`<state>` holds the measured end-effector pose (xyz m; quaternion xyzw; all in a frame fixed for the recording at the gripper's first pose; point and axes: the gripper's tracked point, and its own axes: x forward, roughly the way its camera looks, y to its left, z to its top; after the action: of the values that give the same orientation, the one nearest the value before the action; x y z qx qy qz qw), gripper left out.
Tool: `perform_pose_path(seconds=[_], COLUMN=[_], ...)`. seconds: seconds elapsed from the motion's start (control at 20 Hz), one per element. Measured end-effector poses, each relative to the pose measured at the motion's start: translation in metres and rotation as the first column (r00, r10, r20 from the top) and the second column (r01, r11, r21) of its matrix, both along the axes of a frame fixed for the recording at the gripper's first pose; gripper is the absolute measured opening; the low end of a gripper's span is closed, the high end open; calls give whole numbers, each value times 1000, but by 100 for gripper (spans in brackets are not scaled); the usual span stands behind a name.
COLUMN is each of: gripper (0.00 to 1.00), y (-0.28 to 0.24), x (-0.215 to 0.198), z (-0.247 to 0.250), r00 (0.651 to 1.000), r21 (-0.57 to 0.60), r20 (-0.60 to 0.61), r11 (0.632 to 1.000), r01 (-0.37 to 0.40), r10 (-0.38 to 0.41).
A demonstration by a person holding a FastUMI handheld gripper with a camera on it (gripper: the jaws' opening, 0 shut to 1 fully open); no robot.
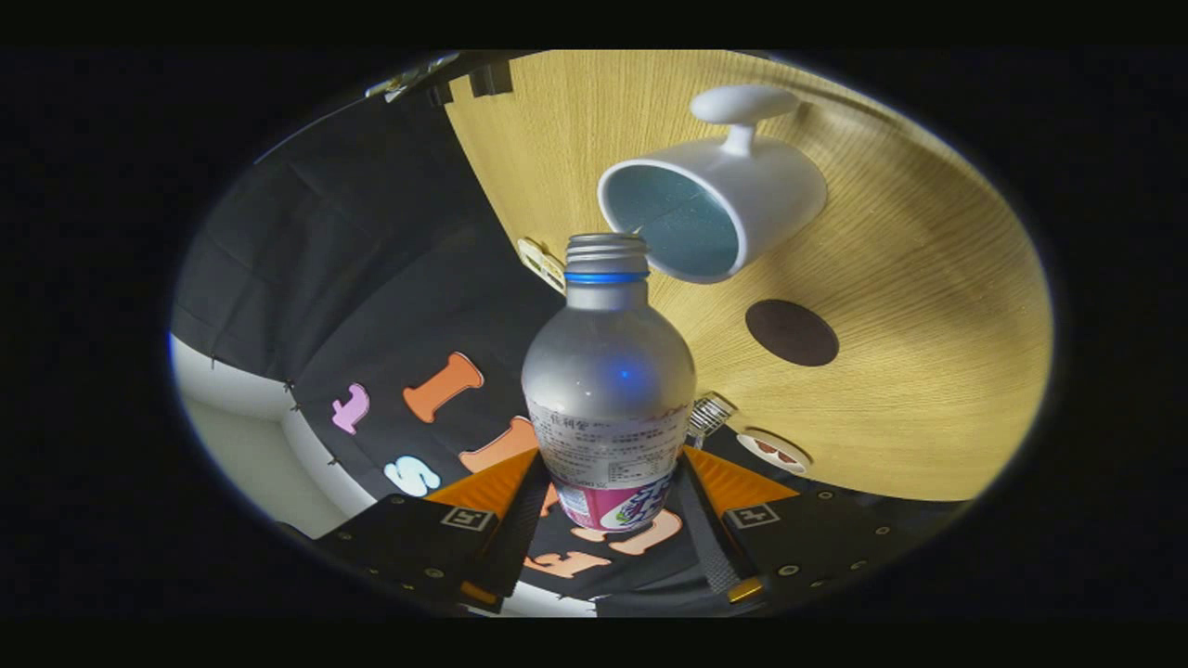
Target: Take the bottle from table, then pour the juice into the cup, finally place the bottle on the coaster
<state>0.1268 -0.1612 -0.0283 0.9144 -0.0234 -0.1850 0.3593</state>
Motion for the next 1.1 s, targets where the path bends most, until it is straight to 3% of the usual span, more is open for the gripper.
perform_pose_path(seconds=[0.85,1.1], gripper=[76,76], y=[-4,3], x=[11,12], z=[12,6], r00=[998,1000], r21=[15,-55], r20=[44,5], r11=[999,998], r01=[32,-10], r10=[-32,10])
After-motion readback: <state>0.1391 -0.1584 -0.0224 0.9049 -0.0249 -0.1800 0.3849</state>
